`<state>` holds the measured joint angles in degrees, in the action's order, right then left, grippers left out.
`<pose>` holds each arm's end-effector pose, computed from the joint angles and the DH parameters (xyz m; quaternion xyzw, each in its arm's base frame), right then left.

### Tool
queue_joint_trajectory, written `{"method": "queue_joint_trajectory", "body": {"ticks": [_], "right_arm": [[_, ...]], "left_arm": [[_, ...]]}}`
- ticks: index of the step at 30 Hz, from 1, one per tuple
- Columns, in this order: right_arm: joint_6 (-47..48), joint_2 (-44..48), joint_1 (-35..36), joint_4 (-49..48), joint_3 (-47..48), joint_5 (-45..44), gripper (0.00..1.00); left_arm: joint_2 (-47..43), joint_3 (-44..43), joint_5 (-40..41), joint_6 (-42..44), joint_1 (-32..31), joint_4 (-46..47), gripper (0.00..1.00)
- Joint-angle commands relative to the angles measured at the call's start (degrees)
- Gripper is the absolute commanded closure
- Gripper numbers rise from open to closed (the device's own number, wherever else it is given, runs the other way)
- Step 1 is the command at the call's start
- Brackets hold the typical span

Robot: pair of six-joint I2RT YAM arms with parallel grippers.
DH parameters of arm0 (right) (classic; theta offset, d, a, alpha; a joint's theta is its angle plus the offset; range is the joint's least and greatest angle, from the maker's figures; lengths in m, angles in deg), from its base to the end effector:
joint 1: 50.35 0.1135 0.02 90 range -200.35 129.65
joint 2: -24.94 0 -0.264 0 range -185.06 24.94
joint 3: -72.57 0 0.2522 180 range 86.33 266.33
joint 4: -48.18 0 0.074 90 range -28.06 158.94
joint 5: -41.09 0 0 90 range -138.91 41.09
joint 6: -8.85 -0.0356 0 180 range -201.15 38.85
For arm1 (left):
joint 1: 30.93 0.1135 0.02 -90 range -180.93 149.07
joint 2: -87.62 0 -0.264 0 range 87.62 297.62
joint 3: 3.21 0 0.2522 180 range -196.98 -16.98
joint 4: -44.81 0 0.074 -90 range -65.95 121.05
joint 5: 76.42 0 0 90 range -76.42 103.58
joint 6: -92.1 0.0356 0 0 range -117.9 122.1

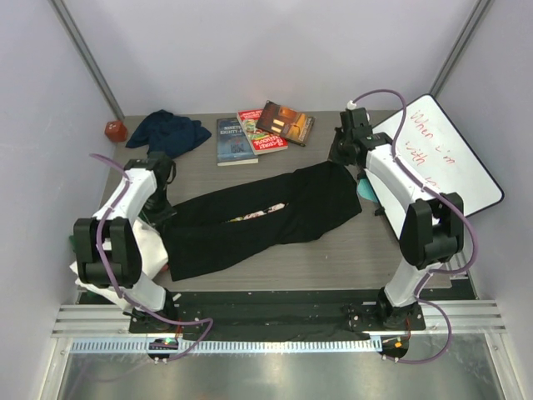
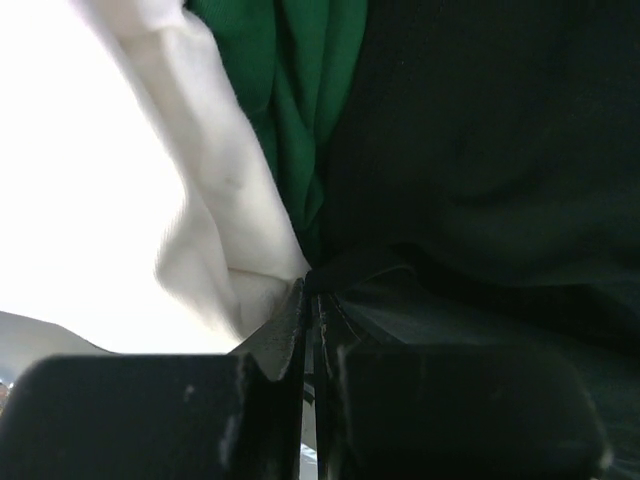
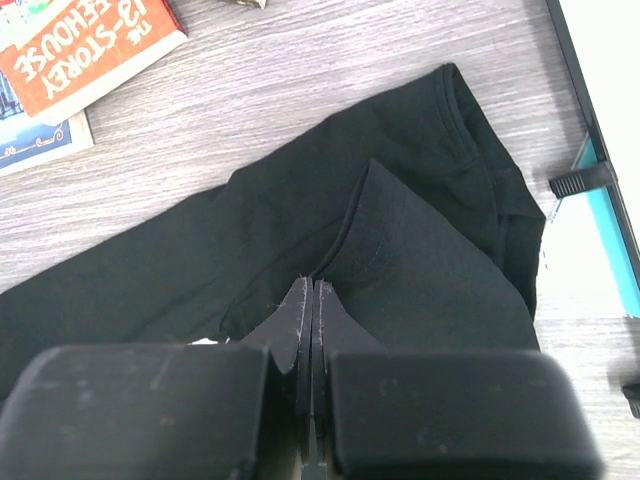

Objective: Fold and stack the t-shirts

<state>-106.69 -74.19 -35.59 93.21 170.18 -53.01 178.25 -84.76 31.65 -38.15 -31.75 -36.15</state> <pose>0.3771 0.0967 0.2880 0.1004 0.9230 0.0962 0.3587 0.2720 0.0072 0.2298 -0.3331 0.9297 0.1472 0.0548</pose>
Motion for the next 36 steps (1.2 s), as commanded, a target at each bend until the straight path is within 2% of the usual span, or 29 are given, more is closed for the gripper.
{"method": "queue_joint_trajectory", "body": {"ticks": [1, 3, 9, 10, 11, 12, 18, 23, 26, 33, 34, 36], "right_arm": [[1.0, -1.1, -0.2, -2.3, 3.8, 0.2, 0.99], [1.2, -1.5, -0.2, -2.4, 4.3, 0.1, 0.99], [1.9, -2.4, -0.2, -2.5, 7.6, -0.6, 0.92], [2.1, -2.3, -0.1, -2.6, 8.2, -0.7, 0.9], [2.2, -2.4, -0.3, -2.5, 8.7, -0.8, 0.81], [2.6, -2.4, -0.2, -2.4, 9.7, -1.0, 0.77], [3.7, -3.2, -0.2, 0.0, 13.9, -2.5, 0.74], [3.1, 2.1, 0.4, 0.6, 7.1, 2.6, 0.74], [3.3, 3.7, 2.5, 0.2, 2.0, 0.9, 0.72], [2.6, 0.8, 7.2, -0.1, -6.2, 0.3, 0.71], [2.6, 0.4, 8.4, -0.1, -6.9, -0.5, 0.73], [2.1, -1.2, 9.2, -0.1, -7.5, -2.1, 0.79]], "left_arm": [[0.2, 0.0, 2.3, 0.4, 0.6, 1.8, 0.89], [0.4, -0.1, 2.4, 0.5, 0.6, 2.0, 0.83], [3.9, -4.8, 3.3, 1.0, 0.6, 2.1, 0.81], [4.4, -5.8, 3.5, 1.0, 0.6, 1.6, 0.81], [4.7, -7.5, 3.5, 1.0, 0.6, 1.3, 0.8], [4.9, -8.5, 3.6, 0.8, 0.6, 0.8, 0.8], [5.0, -15.0, 4.9, 0.5, 0.6, -2.1, 0.79], [0.1, -12.6, -6.4, 1.3, 0.1, 0.4, 0.79], [0.2, -9.2, -9.7, 0.8, -3.5, 2.2, 0.79], [6.3, -6.0, -10.0, -2.5, -16.7, 5.5, 0.82], [7.2, -5.9, -10.2, -2.6, -17.4, 5.9, 0.83], [10.3, -6.4, -10.2, -2.9, -18.8, 6.4, 0.92]]}}
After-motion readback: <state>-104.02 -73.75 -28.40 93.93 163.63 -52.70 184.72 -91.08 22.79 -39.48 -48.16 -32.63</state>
